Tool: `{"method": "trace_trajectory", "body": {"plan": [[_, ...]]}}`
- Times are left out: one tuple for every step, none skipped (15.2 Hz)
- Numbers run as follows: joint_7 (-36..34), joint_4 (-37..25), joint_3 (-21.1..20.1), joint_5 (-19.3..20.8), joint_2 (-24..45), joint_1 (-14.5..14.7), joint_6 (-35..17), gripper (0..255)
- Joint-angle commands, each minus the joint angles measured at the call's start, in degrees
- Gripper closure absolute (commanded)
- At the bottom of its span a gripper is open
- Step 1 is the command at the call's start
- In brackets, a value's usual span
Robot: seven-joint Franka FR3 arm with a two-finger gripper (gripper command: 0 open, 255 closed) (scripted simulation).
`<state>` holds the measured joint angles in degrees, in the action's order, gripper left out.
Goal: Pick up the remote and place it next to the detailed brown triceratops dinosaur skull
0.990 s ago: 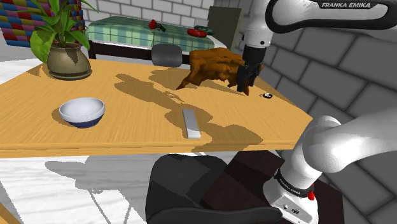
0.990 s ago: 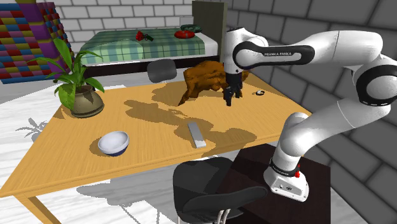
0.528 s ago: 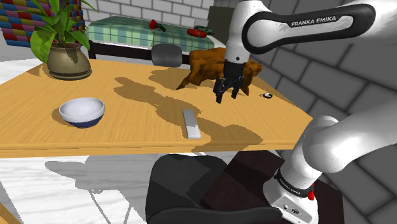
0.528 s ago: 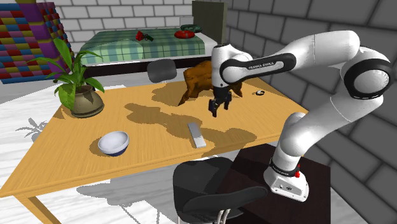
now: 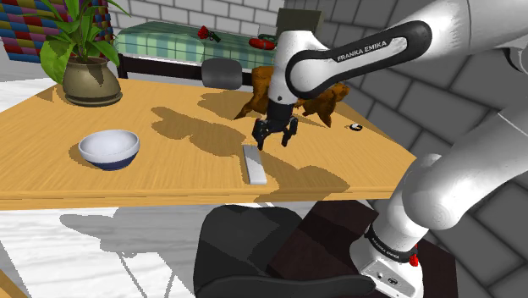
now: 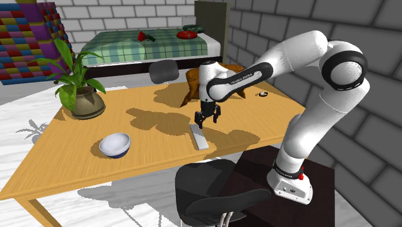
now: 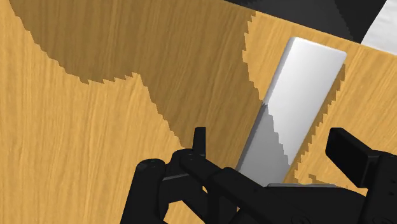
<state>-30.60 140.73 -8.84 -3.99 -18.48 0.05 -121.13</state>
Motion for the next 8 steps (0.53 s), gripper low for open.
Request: {"method": "trace_trajectory", "body": {"plan": [[-3.52,-1.26,-1.07,-0.01,4.61,-0.27,-4.06,0],[-5.26,-2.05,-1.53,0.14,6.78,-0.38,-5.73,0],[-7.01,-2.93,-1.94,0.36,8.98,-0.46,-7.34,0],[-8.35,-3.66,-2.21,0.59,10.66,-0.51,-8.51,0],[-8.41,-3.31,-2.22,0.66,11.13,-0.49,-9.33,0],[-8.48,-2.97,-2.26,0.74,11.62,-0.48,-10.15,0],[-8.54,-2.64,-2.29,0.82,12.12,-0.48,-10.97,0],[-8.62,-2.33,-2.33,0.91,12.63,-0.48,-11.79,0]]}}
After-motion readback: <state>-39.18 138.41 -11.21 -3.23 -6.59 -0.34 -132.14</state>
